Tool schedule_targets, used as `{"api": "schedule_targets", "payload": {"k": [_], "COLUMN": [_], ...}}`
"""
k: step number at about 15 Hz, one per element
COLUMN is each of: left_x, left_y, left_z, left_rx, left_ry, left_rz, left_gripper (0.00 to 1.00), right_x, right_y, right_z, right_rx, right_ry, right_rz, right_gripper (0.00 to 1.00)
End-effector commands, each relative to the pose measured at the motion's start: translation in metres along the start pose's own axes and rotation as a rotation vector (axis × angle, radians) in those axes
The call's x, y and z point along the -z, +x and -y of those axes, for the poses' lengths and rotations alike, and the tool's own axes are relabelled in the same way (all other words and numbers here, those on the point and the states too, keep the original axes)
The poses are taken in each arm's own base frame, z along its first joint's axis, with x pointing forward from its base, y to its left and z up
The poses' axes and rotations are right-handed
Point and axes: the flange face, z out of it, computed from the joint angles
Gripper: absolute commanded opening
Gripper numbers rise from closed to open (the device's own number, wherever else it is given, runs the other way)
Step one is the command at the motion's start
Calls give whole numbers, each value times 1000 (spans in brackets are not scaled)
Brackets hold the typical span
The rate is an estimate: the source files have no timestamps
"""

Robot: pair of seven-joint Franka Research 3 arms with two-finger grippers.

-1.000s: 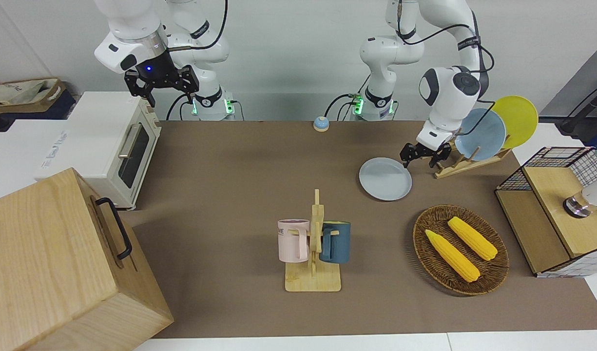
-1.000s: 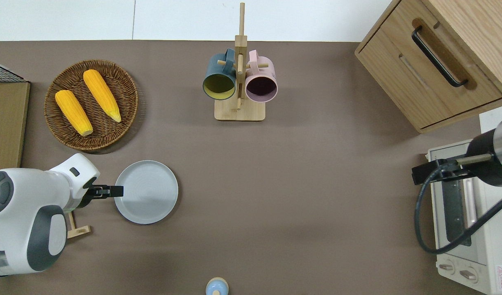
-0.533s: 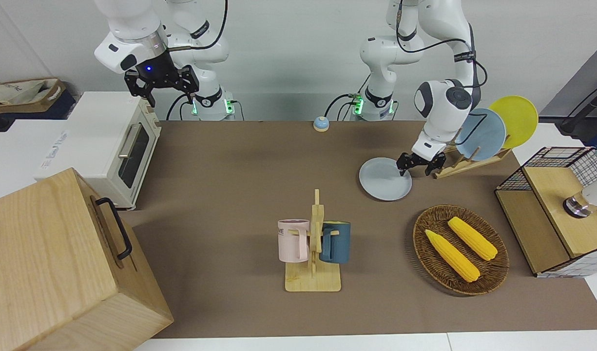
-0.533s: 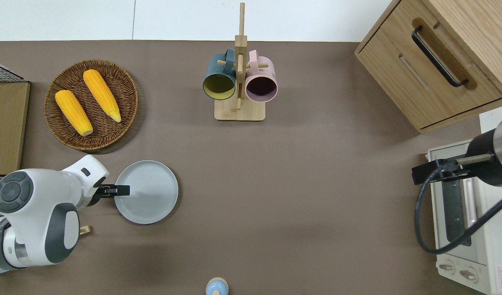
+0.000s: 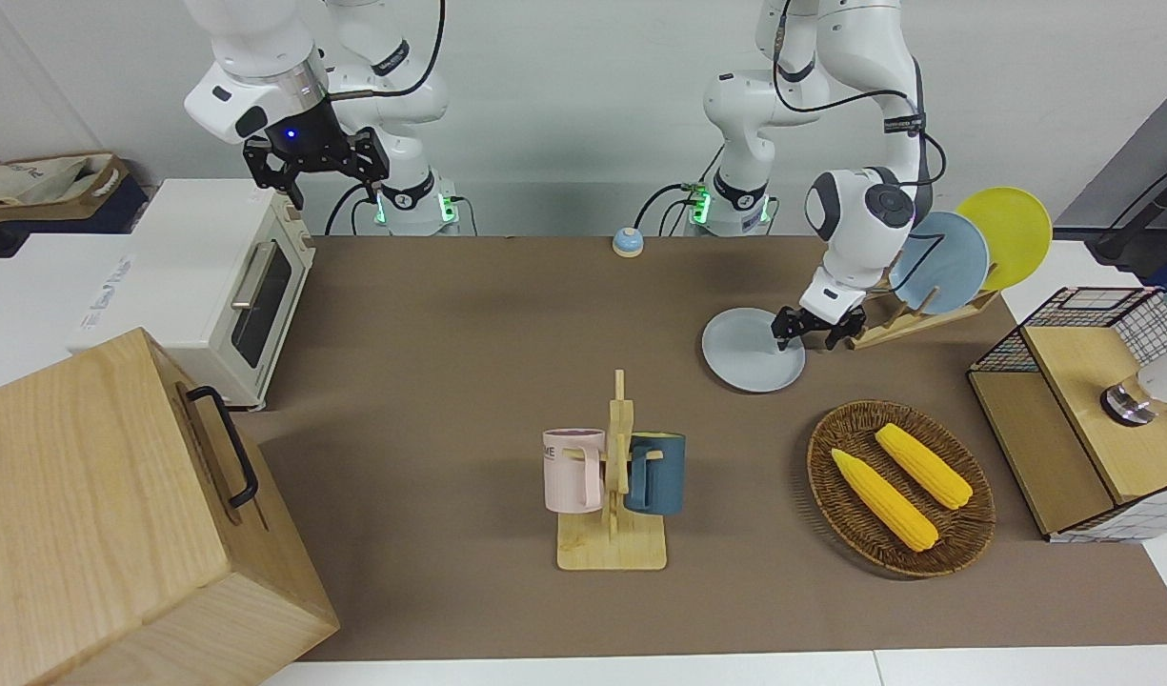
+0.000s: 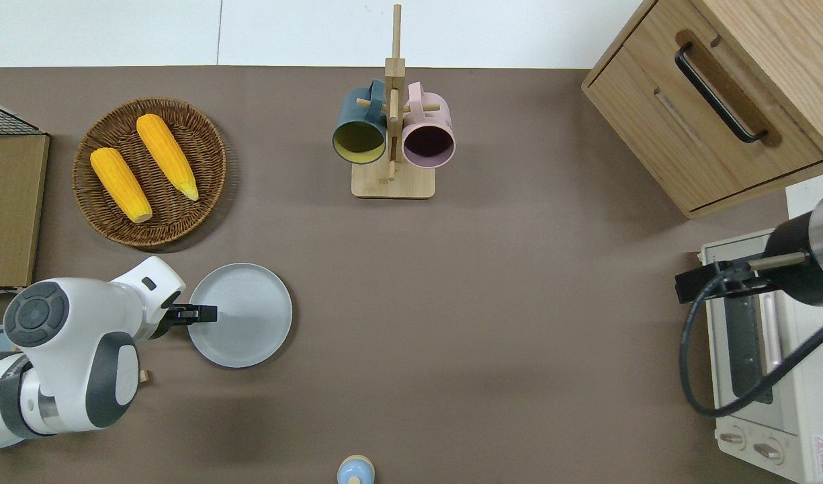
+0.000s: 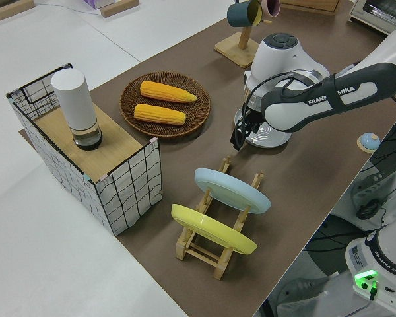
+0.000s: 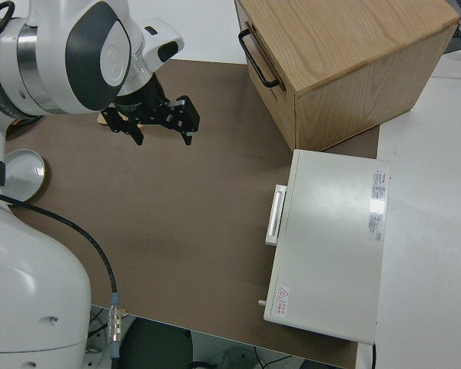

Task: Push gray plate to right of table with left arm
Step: 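Lower the left gripper against the gray plate's rim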

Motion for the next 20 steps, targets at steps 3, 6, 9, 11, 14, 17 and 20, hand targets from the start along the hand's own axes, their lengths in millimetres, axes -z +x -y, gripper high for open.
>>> {"api": "schedule_targets", "payload": {"k": [3, 6, 9, 11, 14, 17, 20], "left_x": [-6, -6, -6, -6, -7, -8, -10], "left_y": [-4, -4, -4, -4, -4, -4, -4], "left_z": [-3, -3, -4, -4, -5, -7, -10], "left_rx": [12, 14, 6, 6, 6, 2, 0], "left_ry": [-7, -7, -6, -6, -6, -6, -7], "left_rz": [-5, -5, -4, -4, -2, 1, 7], "left_gripper": [275, 103, 0, 0, 0, 0, 0], "right_x": [4, 4, 4, 4, 4, 4, 4], "right_y": [-3, -3, -3, -3, -3, -3, -3], "right_z": [-1, -1, -1, -1, -1, -1, -1], "right_rx": [-15, -13, -13, -15, -15, -13, -13], "right_ry": [4, 4, 4, 4, 4, 4, 4], "right_rz": [4, 4, 4, 4, 4, 4, 4], "right_gripper": [983, 983, 983, 983, 983, 983, 983]}}
